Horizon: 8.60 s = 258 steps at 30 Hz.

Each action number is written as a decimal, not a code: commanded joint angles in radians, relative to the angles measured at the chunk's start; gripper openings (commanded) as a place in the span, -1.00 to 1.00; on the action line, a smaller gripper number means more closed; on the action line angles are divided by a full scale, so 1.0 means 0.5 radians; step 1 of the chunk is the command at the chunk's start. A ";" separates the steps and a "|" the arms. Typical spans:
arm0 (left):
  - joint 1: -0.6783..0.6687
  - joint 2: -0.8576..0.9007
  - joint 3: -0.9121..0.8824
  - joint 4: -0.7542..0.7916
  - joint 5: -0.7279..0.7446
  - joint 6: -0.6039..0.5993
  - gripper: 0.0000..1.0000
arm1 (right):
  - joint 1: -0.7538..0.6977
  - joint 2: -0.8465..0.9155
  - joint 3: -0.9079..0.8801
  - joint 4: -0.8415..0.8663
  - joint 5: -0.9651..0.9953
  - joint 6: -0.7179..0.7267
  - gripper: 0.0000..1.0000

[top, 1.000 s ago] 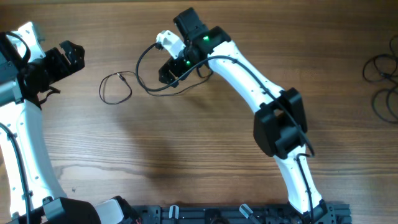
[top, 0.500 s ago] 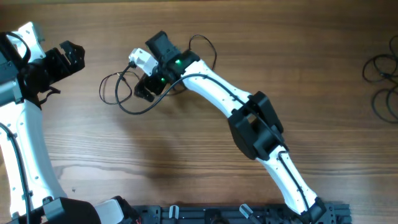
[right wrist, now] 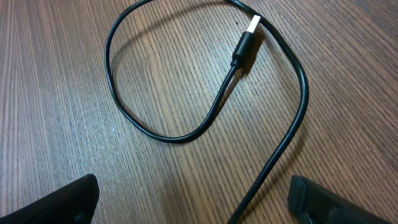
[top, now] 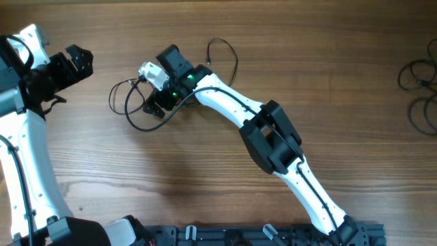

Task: Untangle cables

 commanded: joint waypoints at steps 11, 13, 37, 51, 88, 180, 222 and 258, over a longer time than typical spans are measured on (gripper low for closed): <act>-0.009 -0.018 0.036 -0.003 0.087 -0.018 1.00 | 0.008 0.067 0.008 -0.024 0.023 -0.009 0.99; -0.009 -0.018 0.036 -0.003 0.094 -0.018 0.99 | 0.008 0.068 0.008 -0.064 0.060 -0.051 1.00; -0.009 -0.018 0.036 -0.001 0.162 -0.018 1.00 | 0.009 0.108 0.008 -0.291 0.133 -0.263 0.31; -0.009 -0.018 0.036 -0.001 0.184 -0.018 0.99 | 0.009 0.108 0.008 -0.308 0.134 -0.260 -0.76; -0.010 -0.018 0.036 -0.002 0.192 -0.012 0.99 | -0.610 0.108 0.008 -0.793 0.705 0.094 -0.92; -0.013 -0.018 0.035 -0.213 0.200 0.147 0.99 | -0.594 -0.262 0.006 -1.209 1.471 1.910 -0.35; -0.013 -0.018 0.035 -0.204 0.238 0.177 1.00 | -0.602 -0.600 -0.009 -0.933 1.345 1.569 -0.92; -0.178 -0.018 0.036 -0.347 0.497 0.179 0.99 | -1.163 -2.184 0.051 -1.862 1.360 0.935 -0.91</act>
